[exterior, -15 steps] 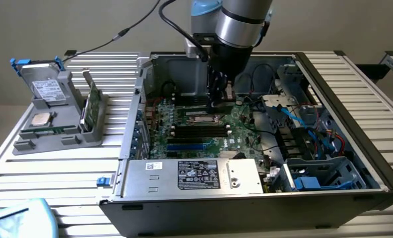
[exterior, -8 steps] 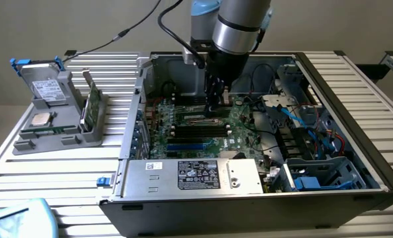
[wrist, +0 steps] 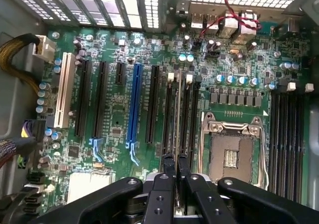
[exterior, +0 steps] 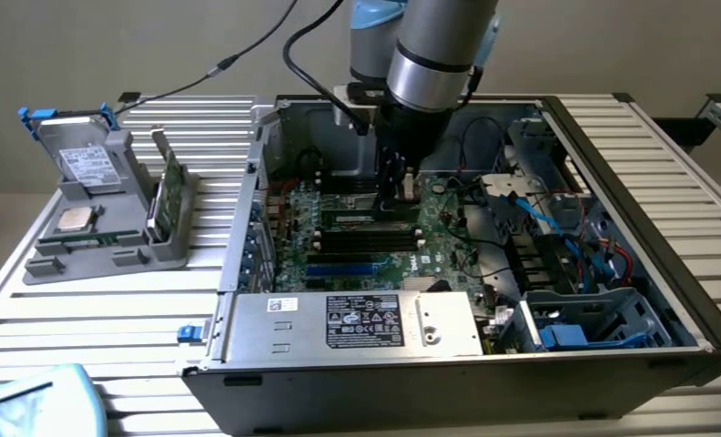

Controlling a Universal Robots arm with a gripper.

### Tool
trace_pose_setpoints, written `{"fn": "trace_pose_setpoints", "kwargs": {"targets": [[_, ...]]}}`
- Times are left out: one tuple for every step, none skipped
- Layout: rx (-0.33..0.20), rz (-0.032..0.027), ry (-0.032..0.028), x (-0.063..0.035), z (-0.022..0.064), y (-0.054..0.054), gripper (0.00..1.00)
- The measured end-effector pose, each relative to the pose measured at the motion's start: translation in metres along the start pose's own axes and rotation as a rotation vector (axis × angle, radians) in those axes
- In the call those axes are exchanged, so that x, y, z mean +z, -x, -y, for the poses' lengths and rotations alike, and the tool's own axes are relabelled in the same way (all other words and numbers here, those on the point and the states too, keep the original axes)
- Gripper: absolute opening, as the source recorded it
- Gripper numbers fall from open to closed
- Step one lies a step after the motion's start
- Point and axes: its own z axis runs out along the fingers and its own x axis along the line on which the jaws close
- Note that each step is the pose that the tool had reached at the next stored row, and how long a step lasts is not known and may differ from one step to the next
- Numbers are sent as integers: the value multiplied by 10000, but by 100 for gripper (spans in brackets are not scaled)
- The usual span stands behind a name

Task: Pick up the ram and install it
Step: 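Insert the ram into the slot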

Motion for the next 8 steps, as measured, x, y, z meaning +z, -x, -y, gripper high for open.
{"fn": "trace_pose_setpoints", "kwargs": {"targets": [[15,2,1,19,3,-1,14],[28,5,1,37,6,0,14],[39,6,1,53,9,0,14],[51,9,0,73,12,-1,14],[64,10,0,90,15,-1,14],[80,12,0,107,18,-1,14],[97,11,1,125,21,-1,14],[112,11,1,144,24,-2,14]]}}
